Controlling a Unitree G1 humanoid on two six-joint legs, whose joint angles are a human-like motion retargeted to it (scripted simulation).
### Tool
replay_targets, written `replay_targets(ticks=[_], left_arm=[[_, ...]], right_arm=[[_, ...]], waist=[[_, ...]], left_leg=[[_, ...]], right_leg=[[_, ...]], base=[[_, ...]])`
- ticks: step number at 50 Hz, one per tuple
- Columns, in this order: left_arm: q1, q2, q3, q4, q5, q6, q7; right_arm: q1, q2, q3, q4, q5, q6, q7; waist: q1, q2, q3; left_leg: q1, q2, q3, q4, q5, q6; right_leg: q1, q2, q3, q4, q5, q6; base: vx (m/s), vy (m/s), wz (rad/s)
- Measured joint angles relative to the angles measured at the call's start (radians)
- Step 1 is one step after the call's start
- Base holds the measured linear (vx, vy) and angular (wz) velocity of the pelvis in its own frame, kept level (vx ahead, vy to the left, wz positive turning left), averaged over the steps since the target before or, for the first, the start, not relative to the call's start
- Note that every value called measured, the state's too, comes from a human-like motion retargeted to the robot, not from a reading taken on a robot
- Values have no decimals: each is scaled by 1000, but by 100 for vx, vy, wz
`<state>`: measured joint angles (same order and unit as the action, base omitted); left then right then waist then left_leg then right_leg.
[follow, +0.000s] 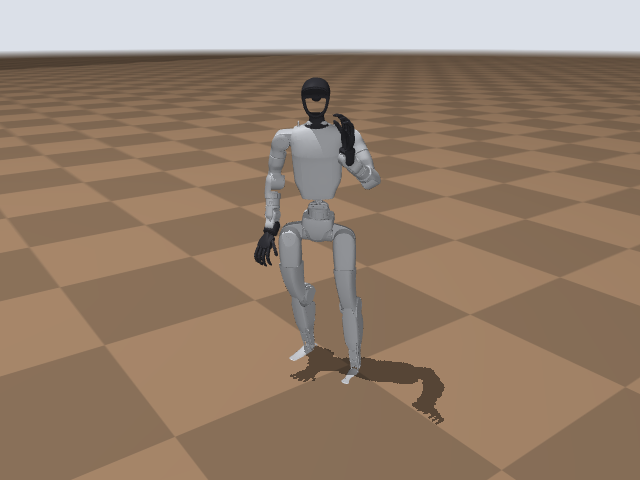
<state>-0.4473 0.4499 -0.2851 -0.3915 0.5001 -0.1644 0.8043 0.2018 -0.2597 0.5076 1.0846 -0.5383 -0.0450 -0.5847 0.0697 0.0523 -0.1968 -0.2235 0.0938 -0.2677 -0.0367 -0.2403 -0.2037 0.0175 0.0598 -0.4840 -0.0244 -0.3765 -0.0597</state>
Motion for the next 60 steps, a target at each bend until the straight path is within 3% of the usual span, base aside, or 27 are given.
replay_targets(ticks=[8, 16, 38, 50, 60], left_arm=[[426, 104, -136, 210, 36, -50, -146], [589, 162, -198, 304, 164, -68, -196], [517, 249, -235, 233, 390, -118, -148], [488, 232, -234, 244, 420, -124, -150], [498, 194, -156, 199, 413, -113, -149]], right_arm=[[-20, -9, 75, -52, -171, -51, -40], [-53, 5, 118, -77, -286, -70, -73], [-104, 69, 137, -12, -275, -58, -162], [-90, 65, 123, -41, -246, -76, -167], [-57, 33, 73, -163, -201, -114, -141]], waist=[[-2, -38, 11], [-8, -71, -4], [-7, -102, -6], [-1, -113, 6], [9, -122, 28]], left_leg=[[-8, -11, 12, -1, 17, -25], [-24, -25, 23, -3, 34, -43], [-42, -79, 19, -7, 66, -58], [-39, -107, 9, -8, 84, -58], [-37, -122, 1, -9, 98, -58]], right_leg=[[-12, -13, -7, 17, -14, 3], [-43, -32, -12, 65, -36, -2], [-106, -101, -54, 216, -113, -10], [-101, -124, -89, 243, -126, -10], [-95, -137, -111, 259, -131, -13]], base=[[0, 0, 0], [0, 0, 0], [0, 0, 0], [0, 0, 0], [0, 0, 0]])
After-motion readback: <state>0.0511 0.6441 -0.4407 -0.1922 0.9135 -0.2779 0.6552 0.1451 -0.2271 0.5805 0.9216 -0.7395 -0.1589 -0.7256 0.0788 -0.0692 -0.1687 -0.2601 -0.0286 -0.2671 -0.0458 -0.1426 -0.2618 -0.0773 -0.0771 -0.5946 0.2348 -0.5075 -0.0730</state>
